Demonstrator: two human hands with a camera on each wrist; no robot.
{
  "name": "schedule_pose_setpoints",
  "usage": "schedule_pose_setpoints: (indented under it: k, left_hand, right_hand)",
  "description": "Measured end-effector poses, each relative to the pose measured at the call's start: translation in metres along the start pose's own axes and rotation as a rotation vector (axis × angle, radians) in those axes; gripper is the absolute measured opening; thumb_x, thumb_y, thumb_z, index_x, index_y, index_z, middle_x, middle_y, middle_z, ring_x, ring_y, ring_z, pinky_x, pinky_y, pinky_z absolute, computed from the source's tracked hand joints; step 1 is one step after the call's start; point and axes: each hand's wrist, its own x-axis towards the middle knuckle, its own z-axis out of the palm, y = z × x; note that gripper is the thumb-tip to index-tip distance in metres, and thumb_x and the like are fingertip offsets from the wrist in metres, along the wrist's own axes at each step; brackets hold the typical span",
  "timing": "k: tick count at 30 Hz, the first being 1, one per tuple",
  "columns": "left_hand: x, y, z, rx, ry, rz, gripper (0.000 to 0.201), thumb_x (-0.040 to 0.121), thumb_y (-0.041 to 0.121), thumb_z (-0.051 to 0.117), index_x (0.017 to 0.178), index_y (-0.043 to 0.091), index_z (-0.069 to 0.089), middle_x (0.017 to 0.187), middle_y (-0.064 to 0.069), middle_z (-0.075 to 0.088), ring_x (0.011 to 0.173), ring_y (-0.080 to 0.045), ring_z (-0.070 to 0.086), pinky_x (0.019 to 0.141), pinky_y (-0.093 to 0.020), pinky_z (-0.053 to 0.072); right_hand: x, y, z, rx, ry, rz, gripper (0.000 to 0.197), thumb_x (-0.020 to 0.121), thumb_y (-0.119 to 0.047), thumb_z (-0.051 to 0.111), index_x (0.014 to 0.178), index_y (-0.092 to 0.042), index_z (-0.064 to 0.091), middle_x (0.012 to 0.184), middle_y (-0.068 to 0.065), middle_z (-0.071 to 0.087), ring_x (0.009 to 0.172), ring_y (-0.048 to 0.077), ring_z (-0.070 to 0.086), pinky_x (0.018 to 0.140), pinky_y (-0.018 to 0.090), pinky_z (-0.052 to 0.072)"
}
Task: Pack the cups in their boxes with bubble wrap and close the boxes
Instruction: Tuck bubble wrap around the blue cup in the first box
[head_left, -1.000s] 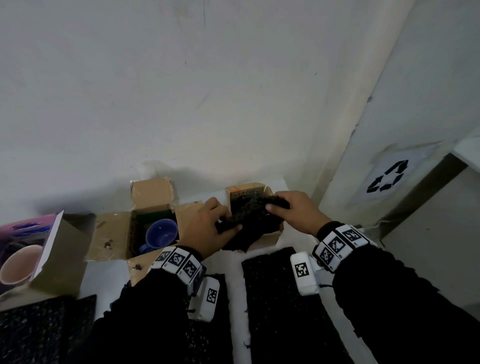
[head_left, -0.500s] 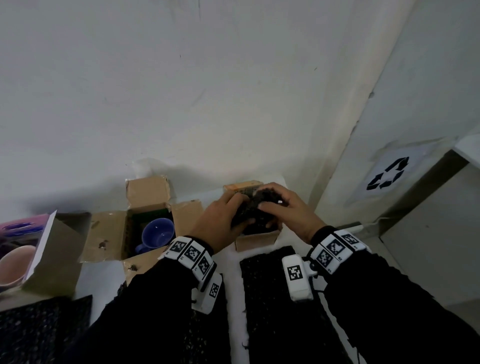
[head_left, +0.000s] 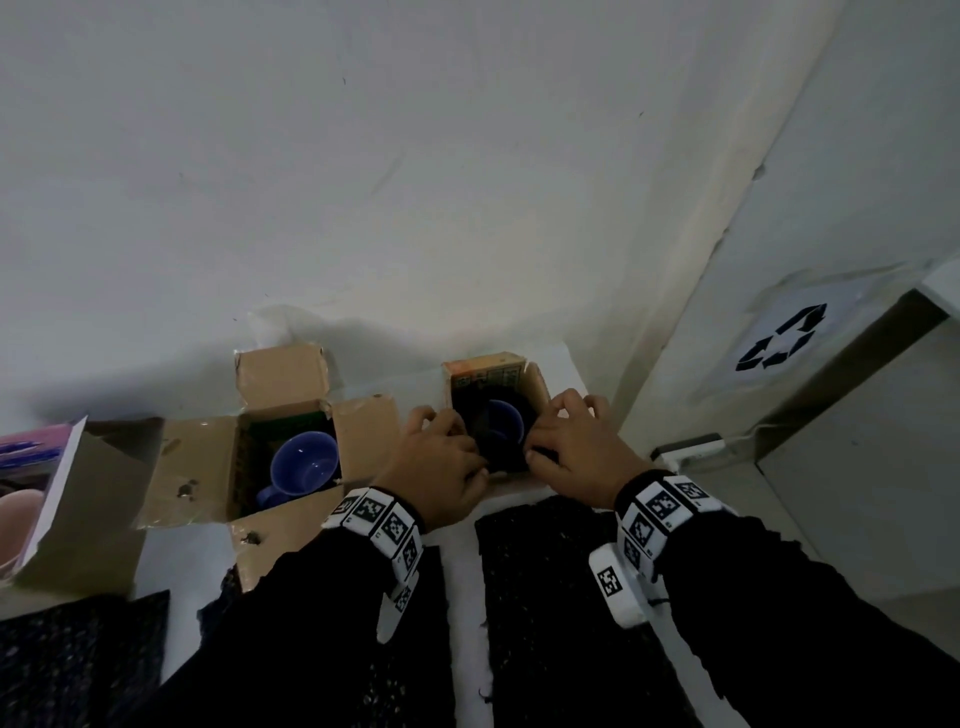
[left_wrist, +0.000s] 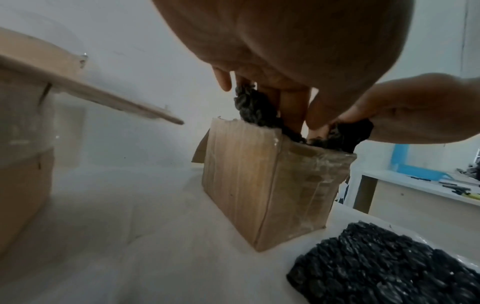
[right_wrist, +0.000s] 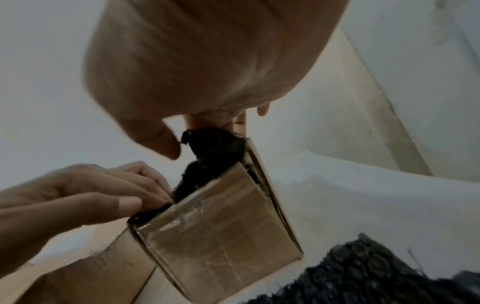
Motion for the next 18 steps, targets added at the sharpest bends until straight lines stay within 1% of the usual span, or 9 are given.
schedule_pose_setpoints:
  k: [2,3,6,7,9,11,12,15,18]
  left_hand:
    - [-0.003,-0.001,0.008,0.069,0.023,0.000,0.041,0.086,0.042,0.037,0.080,0.029,0.075,0.085,0.013,0.066,0.098,-0.017,0.050,0.089,-0.041,0.027]
    - [-0.002,-0.002,0.009,0.075,0.022,-0.020,0.040,0.084,0.042,0.038,0.081,0.029,0.076,0.090,0.009,0.062,0.099,-0.020,0.048,0.088,-0.042,0.028]
    - [0.002,0.001,0.009,0.083,0.073,-0.098,0.035,0.081,0.043,0.041,0.083,0.030,0.073,0.091,0.002,0.053,0.088,-0.025,0.047,0.077,-0.040,0.032]
    - [0.003,0.002,0.010,0.069,0.112,-0.105,0.029,0.082,0.040,0.045,0.086,0.029,0.071,0.088,0.001,0.053,0.082,-0.024,0.049,0.073,-0.038,0.034]
    - [0.006,0.001,0.012,0.024,0.185,-0.075,0.014,0.080,0.031,0.063,0.092,0.022,0.066,0.083,0.000,0.056,0.069,-0.022,0.054,0.066,-0.033,0.039]
    - [0.007,-0.002,0.014,0.026,0.224,-0.012,0.013,0.077,0.024,0.072,0.083,0.019,0.062,0.078,-0.001,0.056,0.061,-0.022,0.053,0.063,-0.031,0.039]
    - [0.006,-0.004,0.014,0.046,0.230,0.024,0.010,0.081,0.025,0.067,0.078,0.019,0.061,0.075,-0.001,0.055,0.060,-0.022,0.052,0.064,-0.031,0.037]
    - [-0.002,-0.003,0.016,0.125,0.204,0.058,0.038,0.095,0.042,0.044,0.073,0.020,0.065,0.073,0.001,0.059,0.078,-0.023,0.055,0.075,-0.034,0.036]
    - [-0.007,0.005,0.014,0.109,0.120,0.025,0.057,0.097,0.056,0.026,0.083,0.023,0.071,0.081,0.008,0.069,0.100,-0.022,0.054,0.094,-0.041,0.032]
  right_hand:
    - [0.004,-0.003,0.000,-0.113,-0.045,-0.003,0.056,0.086,-0.047,0.018,0.095,-0.028,0.070,0.104,-0.013,0.060,0.113,0.017,0.034,0.091,0.040,0.020]
    - [0.007,-0.004,-0.001,-0.149,-0.074,0.004,0.054,0.087,-0.045,0.020,0.097,-0.028,0.071,0.108,-0.011,0.057,0.114,0.020,0.034,0.091,0.041,0.020]
    - [0.013,-0.012,-0.002,-0.212,-0.111,0.068,0.033,0.091,-0.034,0.040,0.104,-0.030,0.070,0.113,-0.001,0.048,0.112,0.027,0.035,0.087,0.042,0.022]
    - [0.015,-0.015,-0.003,-0.219,-0.099,0.093,0.028,0.091,-0.029,0.045,0.106,-0.031,0.069,0.112,0.000,0.050,0.110,0.027,0.037,0.085,0.041,0.022]
    - [0.017,-0.020,-0.002,-0.161,-0.013,0.113,0.025,0.089,-0.019,0.050,0.108,-0.027,0.063,0.105,0.001,0.055,0.104,0.027,0.046,0.080,0.038,0.022]
    - [0.014,-0.024,0.003,-0.047,0.099,0.077,0.015,0.088,-0.017,0.053,0.102,-0.020,0.055,0.094,0.002,0.057,0.088,0.028,0.054,0.075,0.036,0.025]
    - [0.011,-0.025,0.008,-0.004,0.148,0.046,0.010,0.090,-0.021,0.054,0.099,-0.018,0.053,0.089,0.002,0.058,0.080,0.027,0.055,0.075,0.036,0.029]
    - [-0.002,-0.026,0.021,0.030,0.190,-0.002,0.023,0.094,-0.041,0.046,0.092,-0.019,0.051,0.081,-0.001,0.061,0.071,0.023,0.056,0.084,0.040,0.040]
    - [-0.010,-0.022,0.031,-0.034,0.163,-0.028,0.031,0.093,-0.048,0.042,0.089,-0.020,0.055,0.075,-0.003,0.064,0.072,0.020,0.060,0.104,0.046,0.034]
